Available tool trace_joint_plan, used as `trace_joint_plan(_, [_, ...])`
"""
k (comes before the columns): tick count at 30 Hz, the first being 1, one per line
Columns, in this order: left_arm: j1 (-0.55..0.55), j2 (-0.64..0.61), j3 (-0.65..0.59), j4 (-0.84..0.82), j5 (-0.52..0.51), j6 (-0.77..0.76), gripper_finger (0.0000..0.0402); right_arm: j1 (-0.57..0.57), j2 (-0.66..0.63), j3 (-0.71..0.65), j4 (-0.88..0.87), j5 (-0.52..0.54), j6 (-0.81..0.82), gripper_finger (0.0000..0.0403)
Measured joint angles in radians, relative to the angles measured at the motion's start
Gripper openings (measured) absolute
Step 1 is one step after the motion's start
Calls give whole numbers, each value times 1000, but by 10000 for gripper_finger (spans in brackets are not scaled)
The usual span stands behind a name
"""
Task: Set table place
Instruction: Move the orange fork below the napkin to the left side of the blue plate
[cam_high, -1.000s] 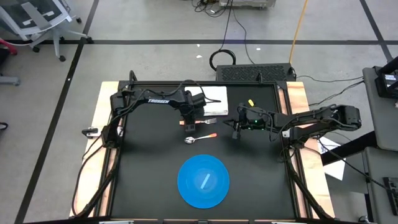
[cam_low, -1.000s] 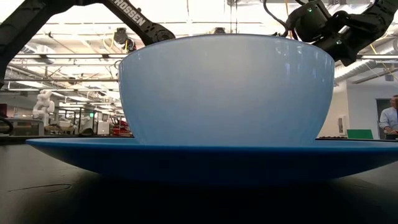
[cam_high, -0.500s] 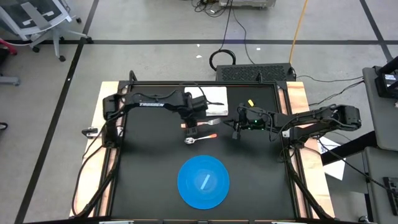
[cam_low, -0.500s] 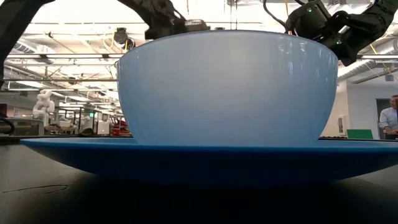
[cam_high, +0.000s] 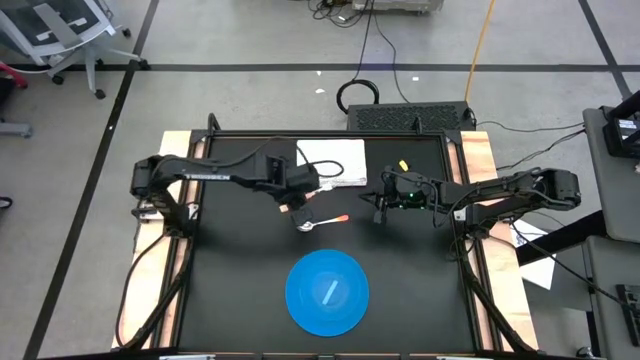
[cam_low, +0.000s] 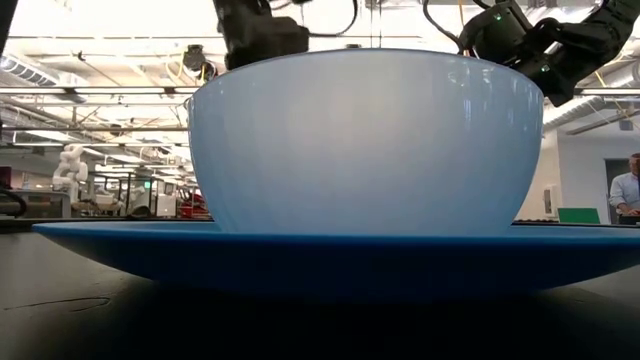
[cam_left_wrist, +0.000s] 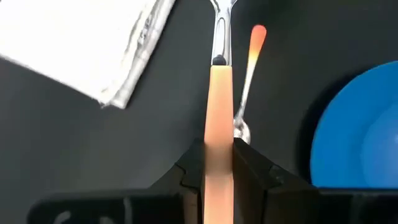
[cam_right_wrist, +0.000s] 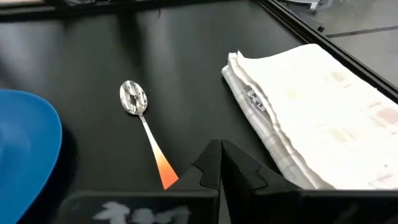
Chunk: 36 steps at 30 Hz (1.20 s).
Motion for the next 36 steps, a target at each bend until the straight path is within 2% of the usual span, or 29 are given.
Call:
trace_joint_plan(9, [-142, -106, -173, 0, -84, -362, 52, 0, 0, 0, -3, 0, 14, 0])
trace_joint_plan(14, [-267, -163, -314, 121, -96, -595, 52, 0, 0, 0, 6, 0, 14, 0])
trace_joint_plan(19, [-423, -199, -423, 269, -170, -877, 52, 0, 0, 0, 9, 0, 10, 0])
trace_joint_plan(25, [-596, -183, -449, 353, -289, -1199, 52, -2, 0, 0, 13, 0, 2, 0])
trace_joint_plan(29, [-690, -175, -448, 367, -377, -1354, 52, -2, 0, 0, 17, 0, -17, 0])
trace_joint_plan(36, [-804, -91, -447, 374, -404, -1560, 52, -2, 0, 0, 36, 0, -32, 0])
